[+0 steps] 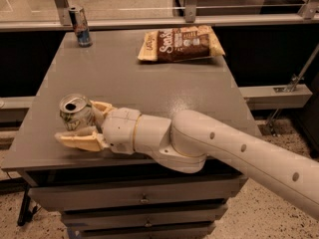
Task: Move 7up can near brown chip bag
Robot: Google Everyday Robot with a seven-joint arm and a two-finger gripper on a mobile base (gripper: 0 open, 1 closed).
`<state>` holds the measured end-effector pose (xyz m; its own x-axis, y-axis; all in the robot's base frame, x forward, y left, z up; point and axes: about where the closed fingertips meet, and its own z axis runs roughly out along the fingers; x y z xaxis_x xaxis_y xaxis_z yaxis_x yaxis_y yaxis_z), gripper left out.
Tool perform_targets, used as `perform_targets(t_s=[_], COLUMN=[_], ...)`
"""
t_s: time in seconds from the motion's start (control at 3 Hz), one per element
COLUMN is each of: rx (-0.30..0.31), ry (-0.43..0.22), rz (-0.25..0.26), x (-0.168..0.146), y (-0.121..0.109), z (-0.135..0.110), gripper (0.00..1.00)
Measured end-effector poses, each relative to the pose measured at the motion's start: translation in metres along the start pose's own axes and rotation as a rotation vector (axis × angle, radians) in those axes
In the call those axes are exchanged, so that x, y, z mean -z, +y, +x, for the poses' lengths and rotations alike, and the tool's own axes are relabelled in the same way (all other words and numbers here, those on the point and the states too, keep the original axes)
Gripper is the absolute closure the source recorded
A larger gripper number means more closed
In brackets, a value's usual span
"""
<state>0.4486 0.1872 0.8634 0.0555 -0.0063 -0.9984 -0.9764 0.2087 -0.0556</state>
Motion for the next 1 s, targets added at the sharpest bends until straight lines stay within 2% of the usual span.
perform_targets(t_s=[0.33,0.67,1.0], rx=[0.009,0.044,0.103], ry=[0.021,0.071,0.164], rz=[0.007,0.043,0.098], x=[0.008,0.04,0.098], y=[-0.002,-0.016,-0.038], z=[-0.004,-0.02,-0.053], gripper=[0.64,0.88,1.0])
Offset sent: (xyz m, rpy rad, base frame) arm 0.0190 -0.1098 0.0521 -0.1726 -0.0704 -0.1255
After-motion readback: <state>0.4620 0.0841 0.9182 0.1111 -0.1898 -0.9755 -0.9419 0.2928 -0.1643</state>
